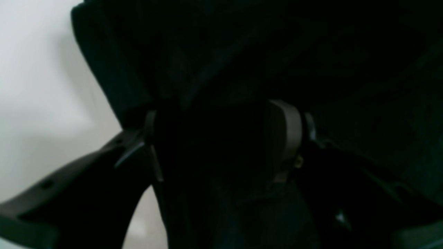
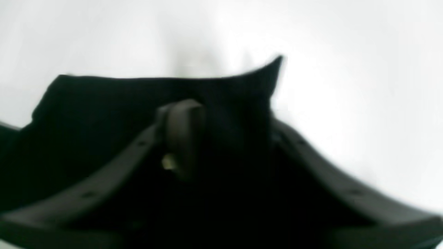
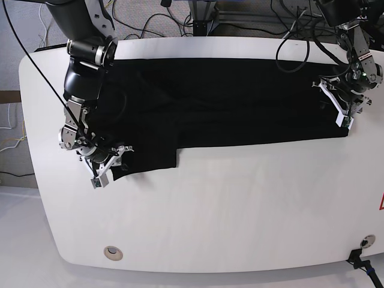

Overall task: Fold the T-shirt properly
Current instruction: 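Grasp the folded shirt's edge with both grippers, then pull the shirt's sleeve end with the right gripper toward the left gripper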

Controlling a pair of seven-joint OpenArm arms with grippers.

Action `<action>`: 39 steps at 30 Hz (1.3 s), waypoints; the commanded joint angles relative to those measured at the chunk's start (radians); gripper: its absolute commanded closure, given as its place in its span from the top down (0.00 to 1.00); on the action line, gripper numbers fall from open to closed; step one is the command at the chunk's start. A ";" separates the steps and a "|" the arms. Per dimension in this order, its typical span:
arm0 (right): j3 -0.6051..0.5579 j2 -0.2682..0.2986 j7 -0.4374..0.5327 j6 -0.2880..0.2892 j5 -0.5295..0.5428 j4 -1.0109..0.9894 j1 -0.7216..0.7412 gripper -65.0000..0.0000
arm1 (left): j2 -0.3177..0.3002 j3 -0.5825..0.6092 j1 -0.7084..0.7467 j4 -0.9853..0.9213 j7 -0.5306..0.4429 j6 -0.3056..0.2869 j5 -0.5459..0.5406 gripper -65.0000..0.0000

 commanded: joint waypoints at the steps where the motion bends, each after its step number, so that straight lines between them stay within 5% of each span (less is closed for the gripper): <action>1: 0.000 0.009 -0.013 0.002 -0.005 0.009 0.018 0.12 | -0.013 -0.001 -0.003 0.013 0.018 -0.001 0.016 0.55; 2: 0.000 0.009 -0.014 0.002 -0.005 0.009 0.018 0.00 | -0.013 -0.001 -0.003 0.013 0.018 -0.001 0.016 0.55; 6: 0.000 0.003 -0.136 0.002 -0.003 0.144 0.015 0.00 | -0.013 -0.001 -0.003 0.008 0.018 -0.001 0.018 0.55; 12: -0.008 -0.100 -0.484 0.002 -0.002 0.644 -0.091 0.00 | -0.013 0.001 -0.004 0.006 0.018 -0.001 0.018 0.55; 18: -0.149 -0.142 -0.713 0.002 -0.002 0.992 -0.268 0.00 | -0.013 0.002 -0.009 0.005 0.018 -0.001 0.018 0.55; 25: -0.246 -0.168 -0.838 0.002 -0.002 1.121 -0.460 0.00 | -0.014 0.038 -0.009 0.005 0.018 -0.001 0.018 0.55; 32: -0.305 -0.146 -0.854 0.002 -0.002 1.123 -0.595 0.00 | -0.040 0.071 -0.009 0.003 0.018 -0.001 0.018 0.55; 39: -0.422 -0.062 -0.854 0.002 -0.002 1.124 -0.670 0.48 | -0.042 0.071 -0.009 0.003 0.016 -0.001 0.018 0.55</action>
